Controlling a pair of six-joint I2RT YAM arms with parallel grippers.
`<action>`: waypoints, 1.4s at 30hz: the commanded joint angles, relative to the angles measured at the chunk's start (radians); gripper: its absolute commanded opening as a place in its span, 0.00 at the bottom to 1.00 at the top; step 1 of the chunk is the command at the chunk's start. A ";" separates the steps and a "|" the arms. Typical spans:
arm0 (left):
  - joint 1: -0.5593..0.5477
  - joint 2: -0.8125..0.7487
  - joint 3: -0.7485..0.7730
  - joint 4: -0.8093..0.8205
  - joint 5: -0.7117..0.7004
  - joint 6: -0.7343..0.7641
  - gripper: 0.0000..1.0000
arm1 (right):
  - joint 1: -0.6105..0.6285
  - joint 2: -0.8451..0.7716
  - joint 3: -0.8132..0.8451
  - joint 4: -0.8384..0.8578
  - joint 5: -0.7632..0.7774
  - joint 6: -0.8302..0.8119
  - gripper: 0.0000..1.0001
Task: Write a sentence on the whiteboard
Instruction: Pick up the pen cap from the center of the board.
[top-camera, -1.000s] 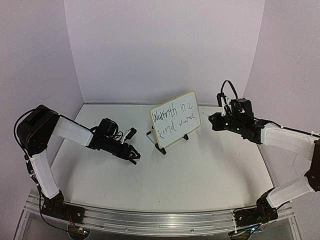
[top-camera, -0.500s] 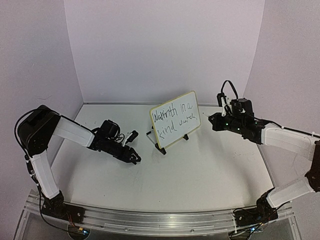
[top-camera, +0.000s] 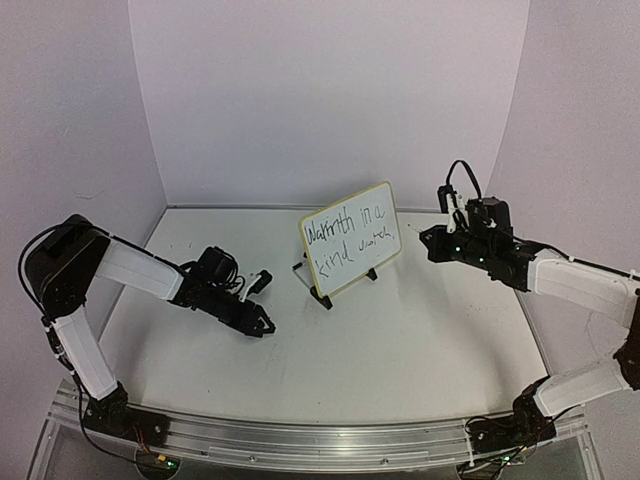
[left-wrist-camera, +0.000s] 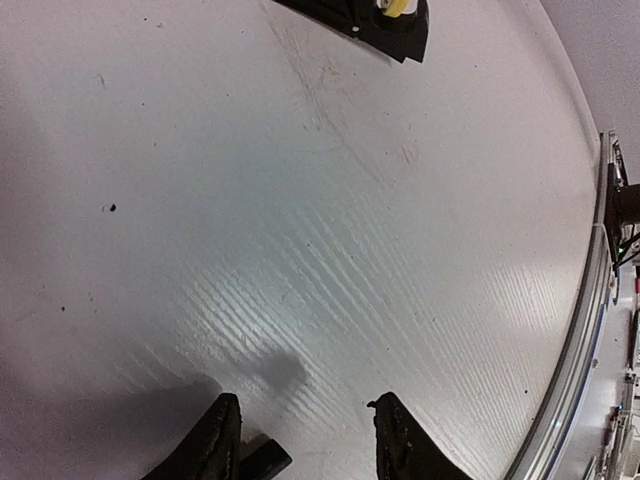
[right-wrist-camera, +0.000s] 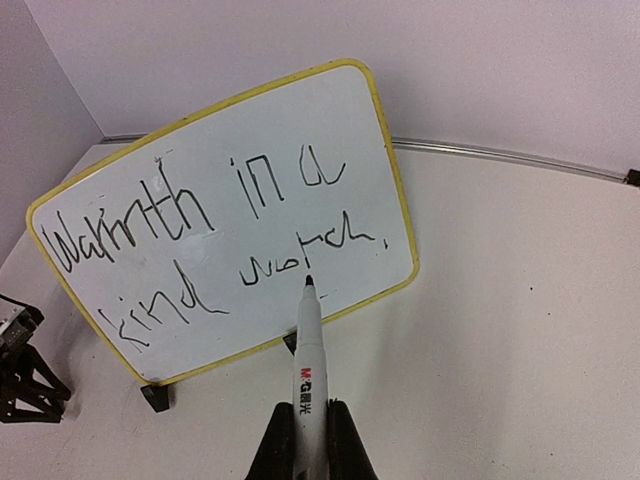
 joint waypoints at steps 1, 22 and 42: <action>-0.005 -0.100 -0.016 -0.066 -0.076 0.005 0.46 | 0.001 -0.029 -0.008 0.008 0.009 0.001 0.00; -0.008 -0.171 -0.080 -0.155 -0.166 -0.004 0.49 | 0.001 -0.058 -0.027 0.008 0.003 0.003 0.00; -0.138 -0.214 -0.084 -0.288 -0.410 -0.095 0.35 | 0.001 -0.082 -0.037 0.006 0.009 0.001 0.00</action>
